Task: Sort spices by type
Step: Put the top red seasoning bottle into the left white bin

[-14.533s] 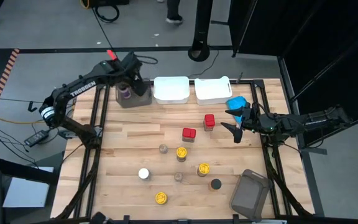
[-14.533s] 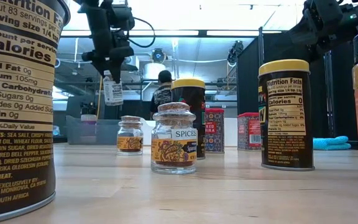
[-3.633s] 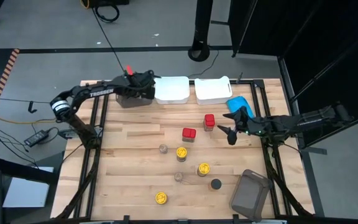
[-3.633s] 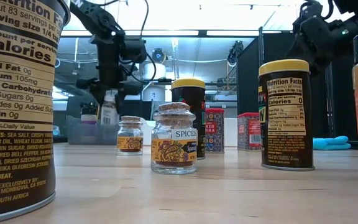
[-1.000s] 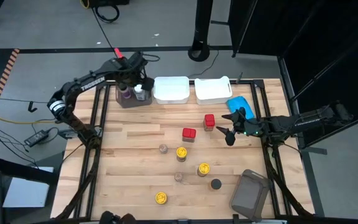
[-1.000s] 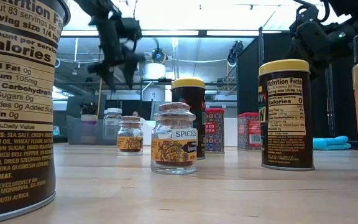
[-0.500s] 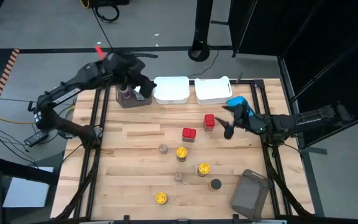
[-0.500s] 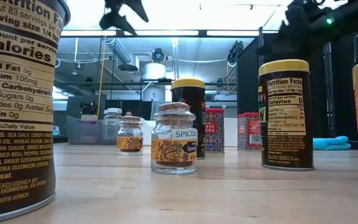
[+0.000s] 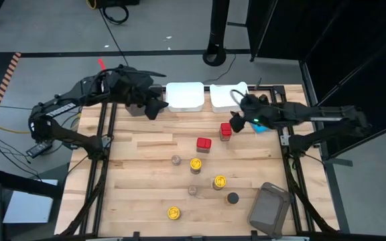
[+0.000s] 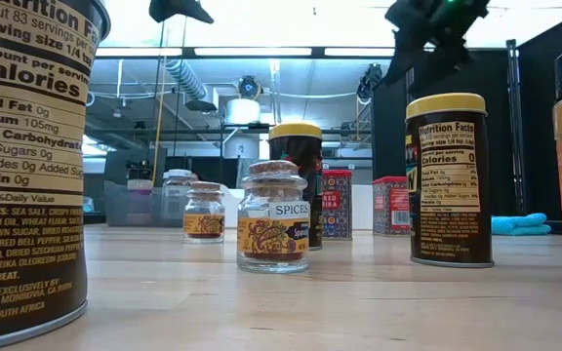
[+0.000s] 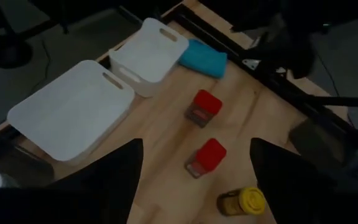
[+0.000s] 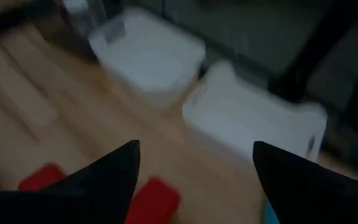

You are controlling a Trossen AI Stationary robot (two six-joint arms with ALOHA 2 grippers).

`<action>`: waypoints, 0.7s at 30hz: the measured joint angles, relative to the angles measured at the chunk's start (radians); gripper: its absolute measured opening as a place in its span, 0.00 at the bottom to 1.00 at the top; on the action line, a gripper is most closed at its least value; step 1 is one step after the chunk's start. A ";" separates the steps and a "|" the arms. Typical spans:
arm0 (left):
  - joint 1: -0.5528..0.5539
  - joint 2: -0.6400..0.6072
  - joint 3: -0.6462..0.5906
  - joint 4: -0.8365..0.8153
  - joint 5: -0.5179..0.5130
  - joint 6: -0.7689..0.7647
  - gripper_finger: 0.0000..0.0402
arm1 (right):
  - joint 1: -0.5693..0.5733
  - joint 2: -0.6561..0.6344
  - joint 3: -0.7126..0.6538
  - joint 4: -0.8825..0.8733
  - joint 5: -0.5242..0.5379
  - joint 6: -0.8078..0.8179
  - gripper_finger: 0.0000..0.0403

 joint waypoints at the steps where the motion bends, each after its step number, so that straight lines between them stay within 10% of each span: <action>1: -0.005 -0.006 0.000 -0.006 0.000 0.000 0.75 | -0.006 0.037 0.031 -0.042 -0.032 0.022 0.78; 21: -0.064 -0.153 0.000 -0.020 -0.021 -0.027 0.75 | -0.014 0.458 0.117 -0.125 -0.311 0.319 0.76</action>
